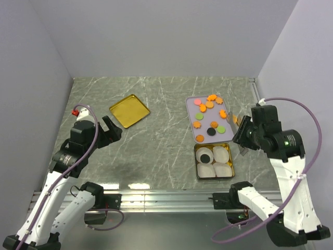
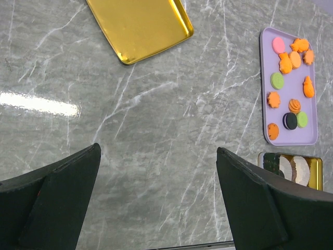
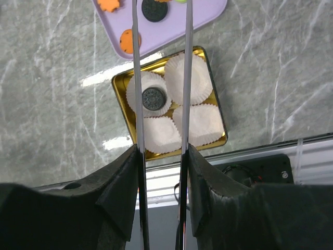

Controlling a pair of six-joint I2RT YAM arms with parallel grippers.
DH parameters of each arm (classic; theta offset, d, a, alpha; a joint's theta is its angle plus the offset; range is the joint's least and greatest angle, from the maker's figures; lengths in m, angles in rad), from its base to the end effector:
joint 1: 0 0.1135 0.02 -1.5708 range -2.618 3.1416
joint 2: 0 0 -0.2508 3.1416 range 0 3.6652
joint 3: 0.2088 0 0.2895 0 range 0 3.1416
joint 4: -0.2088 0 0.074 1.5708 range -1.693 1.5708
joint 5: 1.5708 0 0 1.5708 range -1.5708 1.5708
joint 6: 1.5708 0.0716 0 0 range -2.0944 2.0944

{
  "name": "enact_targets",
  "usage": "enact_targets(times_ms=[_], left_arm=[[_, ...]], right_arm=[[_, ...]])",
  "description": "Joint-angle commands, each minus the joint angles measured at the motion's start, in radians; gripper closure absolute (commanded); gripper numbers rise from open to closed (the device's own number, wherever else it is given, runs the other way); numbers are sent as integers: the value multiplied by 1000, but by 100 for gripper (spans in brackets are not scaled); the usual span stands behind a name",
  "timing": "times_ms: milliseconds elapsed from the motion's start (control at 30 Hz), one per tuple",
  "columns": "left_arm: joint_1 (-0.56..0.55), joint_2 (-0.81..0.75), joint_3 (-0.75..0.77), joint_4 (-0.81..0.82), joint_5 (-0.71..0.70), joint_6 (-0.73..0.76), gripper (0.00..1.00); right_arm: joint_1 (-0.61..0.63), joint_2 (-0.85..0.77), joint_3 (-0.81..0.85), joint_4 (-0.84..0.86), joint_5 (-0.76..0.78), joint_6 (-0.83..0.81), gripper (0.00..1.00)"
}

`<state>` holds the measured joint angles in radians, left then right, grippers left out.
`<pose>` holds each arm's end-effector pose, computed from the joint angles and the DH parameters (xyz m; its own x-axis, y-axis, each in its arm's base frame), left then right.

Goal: Pack the cookies

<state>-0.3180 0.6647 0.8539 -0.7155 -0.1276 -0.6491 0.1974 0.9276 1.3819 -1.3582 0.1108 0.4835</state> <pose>0.2069 -0.0585 0.3076 -0.5044 -0.4652 -0.7275 -0.1246 0.8729 -0.4717 0.1854 0.0290 0.3783 -0.7416 0.3229 -0.5880 0.2450 0.9464 0.2106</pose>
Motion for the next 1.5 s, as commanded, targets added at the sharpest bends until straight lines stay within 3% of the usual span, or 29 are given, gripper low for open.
enact_targets(times_ms=[0, 267, 933, 1200, 1467], left_arm=[[-7, -16, -4, 39, 8, -6, 1], [-15, -34, -3, 33, -10, -15, 1], [-145, -68, 5, -18, -132, -76, 1], [-161, -70, 7, -25, -142, -86, 1], [-161, -73, 7, -22, -139, -83, 1]], right_arm=[[-4, -45, -12, -65, -25, 61, 57], [-4, -144, -150, -76, -127, 132, 59], [-4, -348, -457, -88, -174, 165, 60], [-4, -365, -498, -88, -132, 148, 58], [-4, -366, -495, -88, -117, 156, 50]])
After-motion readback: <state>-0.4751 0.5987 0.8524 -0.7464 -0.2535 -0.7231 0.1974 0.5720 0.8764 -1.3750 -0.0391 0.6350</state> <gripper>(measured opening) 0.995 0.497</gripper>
